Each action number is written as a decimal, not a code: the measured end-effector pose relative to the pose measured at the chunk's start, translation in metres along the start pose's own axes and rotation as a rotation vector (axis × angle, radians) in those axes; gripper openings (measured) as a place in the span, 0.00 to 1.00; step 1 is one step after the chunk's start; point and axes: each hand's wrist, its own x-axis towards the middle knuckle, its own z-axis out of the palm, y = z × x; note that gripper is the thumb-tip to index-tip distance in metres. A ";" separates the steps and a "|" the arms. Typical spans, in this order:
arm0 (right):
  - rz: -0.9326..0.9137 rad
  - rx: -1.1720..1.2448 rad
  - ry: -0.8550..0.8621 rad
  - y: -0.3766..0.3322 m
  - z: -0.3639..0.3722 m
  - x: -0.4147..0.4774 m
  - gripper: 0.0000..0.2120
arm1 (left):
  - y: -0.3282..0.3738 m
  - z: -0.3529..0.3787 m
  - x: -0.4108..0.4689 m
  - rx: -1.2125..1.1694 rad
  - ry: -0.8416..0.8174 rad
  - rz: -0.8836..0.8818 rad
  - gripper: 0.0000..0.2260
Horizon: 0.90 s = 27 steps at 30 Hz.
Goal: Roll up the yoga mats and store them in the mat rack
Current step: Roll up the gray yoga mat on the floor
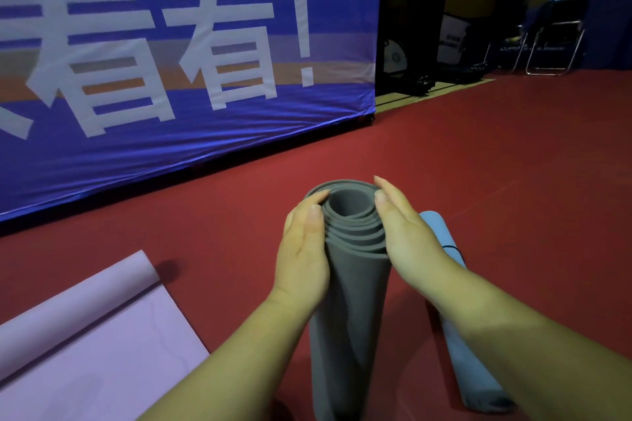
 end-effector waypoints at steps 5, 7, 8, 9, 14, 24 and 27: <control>0.103 0.052 0.001 0.006 -0.041 0.003 0.23 | 0.016 0.003 -0.004 0.130 -0.396 0.080 0.38; 0.163 0.152 0.023 0.014 -0.063 -0.003 0.22 | 0.023 0.022 -0.007 0.171 -0.407 0.111 0.43; 0.187 0.212 0.041 0.018 -0.077 -0.008 0.20 | 0.027 0.036 -0.008 0.182 -0.403 0.121 0.43; 0.204 0.269 0.056 0.022 -0.093 -0.013 0.18 | 0.031 0.051 -0.010 0.191 -0.415 0.136 0.43; 0.305 0.416 0.125 0.059 -0.190 -0.050 0.19 | 0.060 0.147 -0.027 0.251 -0.609 0.238 0.42; 0.552 0.638 0.318 0.201 -0.344 -0.209 0.25 | 0.081 0.331 -0.128 0.309 -1.153 0.434 0.33; 0.746 0.444 0.599 0.267 -0.357 -0.259 0.16 | 0.073 0.373 -0.162 0.351 -1.273 0.460 0.35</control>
